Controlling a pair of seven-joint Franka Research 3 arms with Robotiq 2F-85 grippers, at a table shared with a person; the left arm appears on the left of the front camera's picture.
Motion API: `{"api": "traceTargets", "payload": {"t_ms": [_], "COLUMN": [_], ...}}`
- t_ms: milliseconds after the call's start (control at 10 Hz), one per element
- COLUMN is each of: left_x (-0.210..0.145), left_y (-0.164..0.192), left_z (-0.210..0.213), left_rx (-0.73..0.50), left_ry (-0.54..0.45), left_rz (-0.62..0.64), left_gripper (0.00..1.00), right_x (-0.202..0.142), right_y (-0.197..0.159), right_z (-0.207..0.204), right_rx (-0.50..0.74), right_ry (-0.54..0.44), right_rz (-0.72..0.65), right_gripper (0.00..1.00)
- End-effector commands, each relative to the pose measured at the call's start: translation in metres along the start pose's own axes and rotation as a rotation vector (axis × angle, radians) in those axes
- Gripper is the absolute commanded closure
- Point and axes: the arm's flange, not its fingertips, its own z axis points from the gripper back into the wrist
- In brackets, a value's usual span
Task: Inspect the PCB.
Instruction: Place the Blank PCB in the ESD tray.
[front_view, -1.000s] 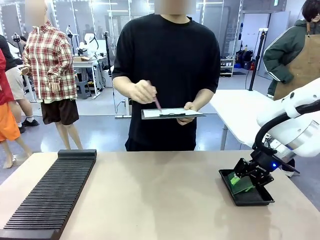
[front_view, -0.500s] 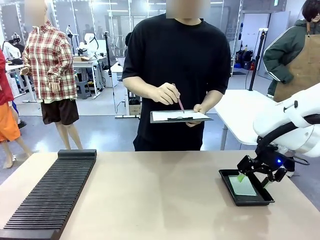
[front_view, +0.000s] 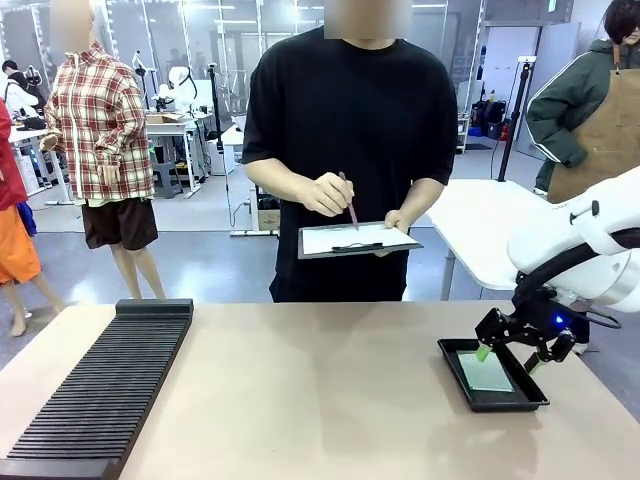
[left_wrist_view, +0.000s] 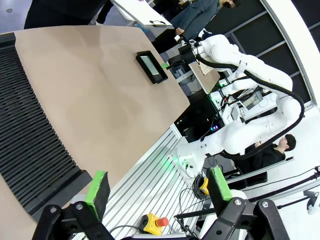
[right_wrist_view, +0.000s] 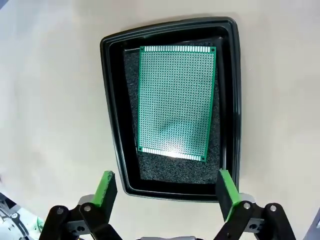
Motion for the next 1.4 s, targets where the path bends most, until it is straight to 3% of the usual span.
{"api": "traceTargets", "payload": {"t_ms": [0, 900, 1100, 1300], "left_x": [0.000, 0.000, 0.000, 0.000], "left_y": [0.000, 0.000, 0.000, 0.000], "left_z": [0.000, 0.000, 0.000, 0.000], "left_rx": [0.016, 0.016, 0.016, 0.016], "left_ry": [0.004, 0.004, 0.004, 0.004], "left_rz": [0.000, 0.000, 0.000, 0.000], "left_gripper": [0.00, 0.00, 0.00, 0.00], "right_x": [0.000, 0.000, -0.023, -0.036], "right_y": [0.000, 0.000, 0.003, -0.001], "right_z": [-0.002, 0.000, 0.087, 0.134], "right_rx": [0.000, 0.000, 0.177, 0.233], "right_ry": [0.001, 0.000, 0.015, -0.010], "right_rz": [0.017, 0.001, -0.033, -0.065], "right_gripper": [0.00, 0.00, 0.00, 0.00]}}
